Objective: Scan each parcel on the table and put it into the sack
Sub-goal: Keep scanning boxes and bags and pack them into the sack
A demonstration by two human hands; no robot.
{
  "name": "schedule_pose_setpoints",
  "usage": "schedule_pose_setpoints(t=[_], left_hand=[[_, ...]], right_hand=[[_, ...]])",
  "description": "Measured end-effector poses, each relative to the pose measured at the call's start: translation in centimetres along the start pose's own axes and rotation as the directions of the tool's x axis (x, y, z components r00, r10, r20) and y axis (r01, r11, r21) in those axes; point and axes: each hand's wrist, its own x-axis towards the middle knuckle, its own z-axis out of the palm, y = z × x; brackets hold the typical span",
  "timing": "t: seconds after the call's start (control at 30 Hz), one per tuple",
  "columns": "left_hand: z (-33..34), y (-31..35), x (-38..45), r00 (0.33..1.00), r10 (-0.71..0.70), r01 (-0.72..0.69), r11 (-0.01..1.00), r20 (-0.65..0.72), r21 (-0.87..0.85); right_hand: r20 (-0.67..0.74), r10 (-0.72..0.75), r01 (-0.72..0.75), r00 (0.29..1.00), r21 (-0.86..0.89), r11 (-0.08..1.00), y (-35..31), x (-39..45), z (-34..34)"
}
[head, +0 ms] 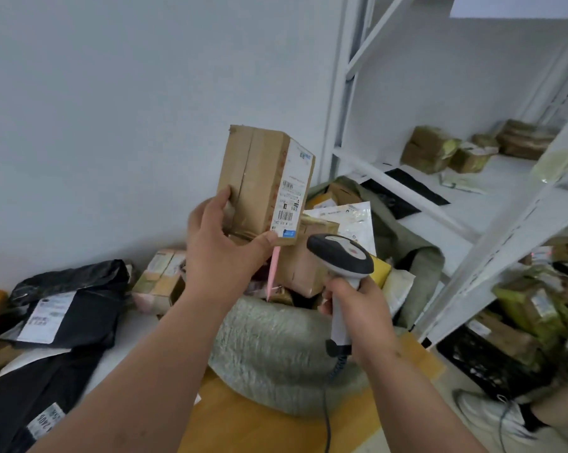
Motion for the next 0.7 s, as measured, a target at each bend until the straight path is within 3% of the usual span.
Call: schedule_pose_setpoints(t=[0.23, 0.37, 0.6, 0.7], left_hand=[[4.5, 3.6, 2.5, 0.984, 0.175, -0.176, 0.981, 0.021, 0.076], [7.3, 6.4, 3.5, 0.964, 0.265, -0.261, 0.952, -0.005, 0.158], [14.9, 7.9, 3.9, 0.975, 0.129, -0.190, 0.906, 0.180, 0.379], [17.1, 7.6, 3.8, 0.982, 0.027, -0.112, 0.881, 0.187, 0.460]], right_hand=[[-0.126, -0.019, 0.022, 0.992, 0.023, 0.999, -2.9, 5.1, -4.7], [-0.149, -0.060, 0.046, 0.987, -0.093, 0.995, -4.6, 9.4, -8.2], [0.027, 0.030, -0.019, 0.999, -0.355, 0.935, -5.0, 16.8, -13.3], [0.086, 0.121, -0.075, 0.989, -0.411, 0.908, -4.4, 19.5, -14.1]])
